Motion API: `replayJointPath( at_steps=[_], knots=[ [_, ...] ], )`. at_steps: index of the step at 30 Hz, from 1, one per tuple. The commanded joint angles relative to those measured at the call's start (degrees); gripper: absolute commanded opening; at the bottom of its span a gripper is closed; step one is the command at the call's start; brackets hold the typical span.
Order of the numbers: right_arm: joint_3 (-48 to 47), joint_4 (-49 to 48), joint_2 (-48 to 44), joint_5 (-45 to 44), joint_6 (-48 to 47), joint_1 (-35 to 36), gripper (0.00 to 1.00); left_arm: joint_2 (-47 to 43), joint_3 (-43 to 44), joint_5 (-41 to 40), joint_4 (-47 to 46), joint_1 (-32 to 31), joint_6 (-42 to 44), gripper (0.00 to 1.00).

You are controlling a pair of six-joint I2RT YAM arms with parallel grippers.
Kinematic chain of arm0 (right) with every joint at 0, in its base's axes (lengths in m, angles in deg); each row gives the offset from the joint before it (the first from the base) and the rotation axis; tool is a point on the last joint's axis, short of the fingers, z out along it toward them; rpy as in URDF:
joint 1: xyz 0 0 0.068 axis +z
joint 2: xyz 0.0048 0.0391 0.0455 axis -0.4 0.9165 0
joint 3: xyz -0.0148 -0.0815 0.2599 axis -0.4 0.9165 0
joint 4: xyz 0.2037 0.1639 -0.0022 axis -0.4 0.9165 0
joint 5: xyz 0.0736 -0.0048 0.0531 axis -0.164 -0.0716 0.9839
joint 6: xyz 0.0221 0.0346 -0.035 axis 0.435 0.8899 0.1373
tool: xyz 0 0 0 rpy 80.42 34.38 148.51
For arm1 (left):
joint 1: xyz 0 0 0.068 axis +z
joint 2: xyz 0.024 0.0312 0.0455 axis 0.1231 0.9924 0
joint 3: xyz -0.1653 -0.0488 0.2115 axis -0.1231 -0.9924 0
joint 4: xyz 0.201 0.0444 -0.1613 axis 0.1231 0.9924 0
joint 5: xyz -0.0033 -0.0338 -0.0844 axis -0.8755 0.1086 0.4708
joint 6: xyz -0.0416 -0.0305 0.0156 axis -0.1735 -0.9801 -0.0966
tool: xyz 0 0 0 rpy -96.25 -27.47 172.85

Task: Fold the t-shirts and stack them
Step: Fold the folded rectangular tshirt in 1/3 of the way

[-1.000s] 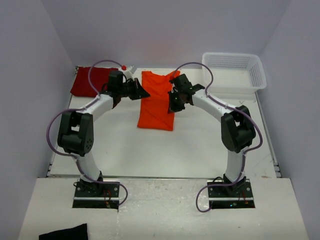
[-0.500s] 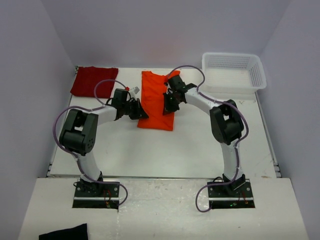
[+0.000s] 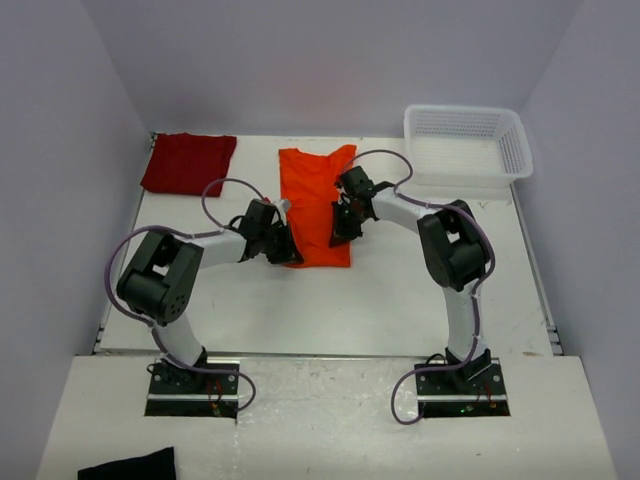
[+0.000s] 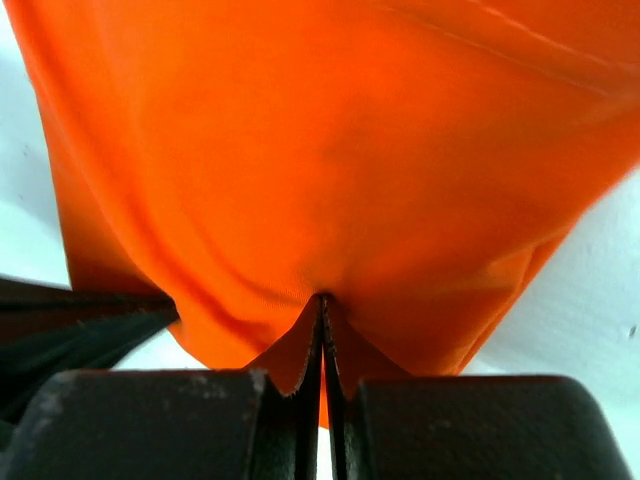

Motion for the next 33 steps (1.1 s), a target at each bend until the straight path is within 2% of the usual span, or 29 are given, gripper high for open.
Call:
replayJointPath(
  at_steps=[1,6,17,24,28,31,33],
  knots=[
    [4.59,-0.51,-3.09,-1.15,1.36,0.43,0.0,-3.9,-3.82,-6.53,6.12,-4.65,-2.8,0.0],
    [12.48,-3.84,-4.94,-2.02,2.77,1.66,0.0,-8.3,-9.0,-8.02,6.83,-6.86,-5.01,0.0],
    [30.25,-10.97,-16.98,-6.15,7.6,7.37,0.0,-23.33,-18.68,-10.57,10.17,-7.82,-7.73,0.0],
    [34.74,-12.81,-22.34,-7.39,8.05,9.92,0.0,-30.1,-22.29,-10.4,11.57,-9.67,-9.93,0.0],
    [36.06,-13.43,-26.29,-9.13,5.15,11.06,0.0,-35.28,-22.29,-12.15,14.2,-12.3,-10.9,0.0],
    [35.81,-10.81,-31.56,-11.33,2.17,11.94,0.07,-40.9,-21.24,-14.95,16.93,-13.8,-11.6,0.0],
    [35.1,-8.17,-36.29,-14.41,1.72,12.56,0.21,-44.76,-19.92,-16.02,19.29,-14.15,-11.78,0.0]
  ],
)
